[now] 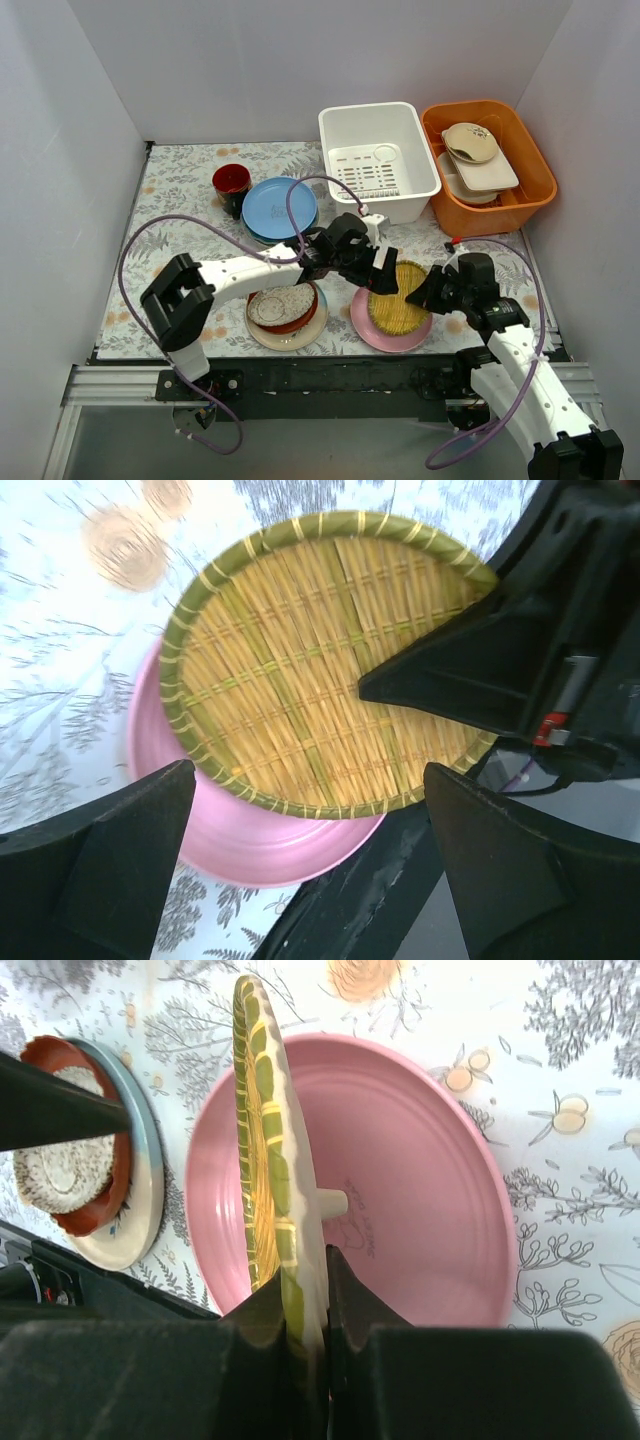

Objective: Place the plates into the plastic bin on the countertop
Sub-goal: Pick up the plate from the corner of the board, then place the plate in the plastic bin.

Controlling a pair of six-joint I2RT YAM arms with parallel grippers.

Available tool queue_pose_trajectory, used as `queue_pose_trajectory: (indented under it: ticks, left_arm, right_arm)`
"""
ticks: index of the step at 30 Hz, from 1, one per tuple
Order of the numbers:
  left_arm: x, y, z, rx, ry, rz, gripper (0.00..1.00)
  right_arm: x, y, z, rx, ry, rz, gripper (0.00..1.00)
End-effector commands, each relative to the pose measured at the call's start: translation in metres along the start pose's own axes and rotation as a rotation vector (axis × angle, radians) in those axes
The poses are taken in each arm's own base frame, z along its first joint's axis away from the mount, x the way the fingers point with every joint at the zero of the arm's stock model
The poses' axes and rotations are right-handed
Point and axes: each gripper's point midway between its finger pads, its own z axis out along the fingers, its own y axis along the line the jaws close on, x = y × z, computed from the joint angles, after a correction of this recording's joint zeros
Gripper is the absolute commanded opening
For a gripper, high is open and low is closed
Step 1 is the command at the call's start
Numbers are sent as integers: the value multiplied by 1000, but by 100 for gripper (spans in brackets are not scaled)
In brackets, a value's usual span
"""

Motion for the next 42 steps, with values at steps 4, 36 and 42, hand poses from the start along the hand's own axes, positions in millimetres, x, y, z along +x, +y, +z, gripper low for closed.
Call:
queue_pose_trajectory:
  ticks: [4,36,42]
  left_arm:
    - [-67,-17,-102,-129,-310,89,98]
    - [-46,-12,-138,-117,-381,48,98]
    - [-37,3,-139,-170,-386,40,98]
  right_arm:
    - [-37,36,-24,-113,-137,-138,1]
    - [-20,50,-33,-227,-132,-114,1]
    - [-27,56,-31,-245,-141,-137,1]
